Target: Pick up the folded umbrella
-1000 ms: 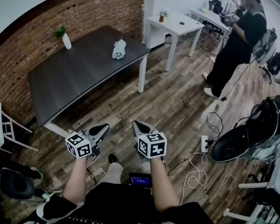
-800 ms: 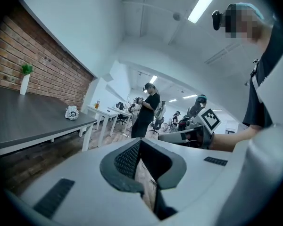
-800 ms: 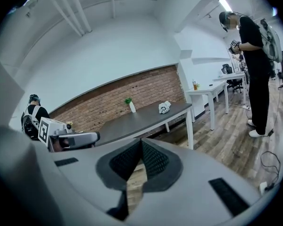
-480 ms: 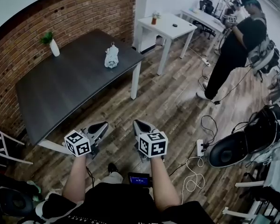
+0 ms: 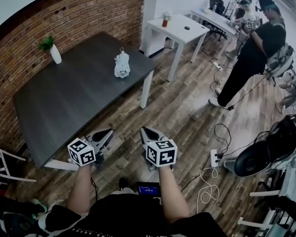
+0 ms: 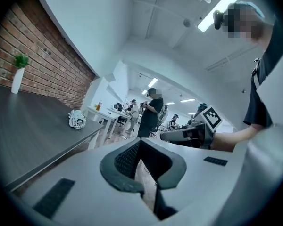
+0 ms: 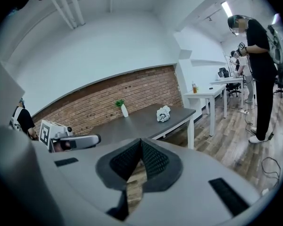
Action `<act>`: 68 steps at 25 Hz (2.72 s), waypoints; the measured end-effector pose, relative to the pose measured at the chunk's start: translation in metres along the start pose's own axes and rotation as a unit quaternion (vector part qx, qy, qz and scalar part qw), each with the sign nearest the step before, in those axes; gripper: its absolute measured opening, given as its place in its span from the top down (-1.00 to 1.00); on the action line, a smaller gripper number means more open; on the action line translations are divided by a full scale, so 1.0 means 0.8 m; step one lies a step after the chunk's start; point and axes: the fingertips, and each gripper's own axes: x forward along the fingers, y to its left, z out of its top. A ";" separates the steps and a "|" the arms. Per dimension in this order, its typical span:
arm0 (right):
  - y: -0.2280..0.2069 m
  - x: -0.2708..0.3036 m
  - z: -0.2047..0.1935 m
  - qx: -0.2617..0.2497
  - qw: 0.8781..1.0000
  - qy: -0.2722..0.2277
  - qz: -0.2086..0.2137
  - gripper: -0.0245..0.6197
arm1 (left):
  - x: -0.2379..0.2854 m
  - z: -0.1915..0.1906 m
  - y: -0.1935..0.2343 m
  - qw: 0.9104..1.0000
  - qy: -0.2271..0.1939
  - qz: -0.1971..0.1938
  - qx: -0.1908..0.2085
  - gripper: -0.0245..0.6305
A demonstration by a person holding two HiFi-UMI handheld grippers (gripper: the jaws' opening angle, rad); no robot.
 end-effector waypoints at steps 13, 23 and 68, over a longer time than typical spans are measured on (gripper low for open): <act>-0.018 0.073 0.013 0.009 1.000 0.014 0.010 0.90 | 0.024 -0.004 0.065 1.000 0.002 0.006 -0.026 0.92; -0.073 0.162 0.104 0.014 0.999 -0.006 0.039 0.90 | 0.091 0.070 0.146 0.999 -0.008 0.034 -0.002 0.92; -0.177 0.448 0.255 -0.005 0.998 0.024 0.057 0.90 | 0.261 0.177 0.416 1.000 -0.007 0.008 -0.009 0.92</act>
